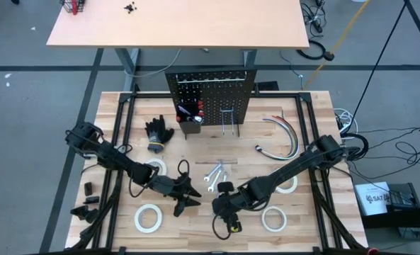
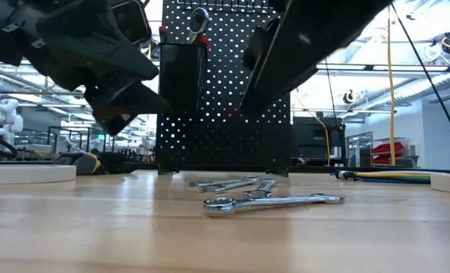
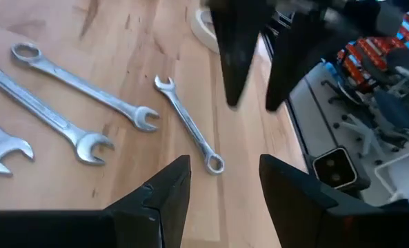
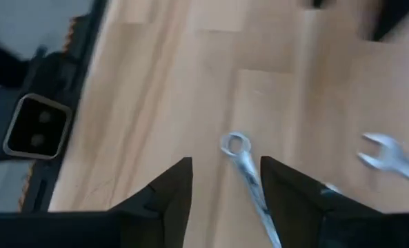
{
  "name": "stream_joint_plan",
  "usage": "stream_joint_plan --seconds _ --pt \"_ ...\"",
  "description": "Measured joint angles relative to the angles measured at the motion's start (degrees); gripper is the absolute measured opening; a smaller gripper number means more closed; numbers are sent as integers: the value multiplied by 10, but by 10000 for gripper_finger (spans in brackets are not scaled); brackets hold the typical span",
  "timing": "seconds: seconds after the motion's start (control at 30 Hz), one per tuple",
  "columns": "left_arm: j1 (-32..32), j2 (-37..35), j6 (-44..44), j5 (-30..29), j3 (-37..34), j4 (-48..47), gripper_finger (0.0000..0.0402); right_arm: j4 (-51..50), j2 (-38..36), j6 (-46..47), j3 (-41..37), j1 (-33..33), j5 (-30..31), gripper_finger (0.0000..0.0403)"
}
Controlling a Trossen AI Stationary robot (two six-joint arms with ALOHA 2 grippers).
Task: Hang tools onto peg board
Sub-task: Hang the wrench on the peg board
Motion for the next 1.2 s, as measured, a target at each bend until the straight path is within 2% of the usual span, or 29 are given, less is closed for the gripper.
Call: stream_joint_plan --seconds 0.1,0.2,0.6,0.73,0.8,0.9,1.2 --pt "-14 0 8 -36 0 -5 176 27 24 -35 0 -3 -23 148" --pt "-22 0 8 -59 0 -6 176 25 48 -54 0 -6 -16 138" --pt "-43 0 -8 -61 0 1 176 33 88 -60 0 -15 19 127" --pt "-43 0 -17 -61 0 1 176 37 112 -36 3 -9 27 115" --pt "-43 0 -22 -59 0 1 176 35 123 -4 4 -4 45 88" --pt "-43 0 -23 -54 0 2 176 34 133 42 5 6 92 27" --pt "-42 0 -37 -50 0 2 176 23 95 90 -2 14 168 21"
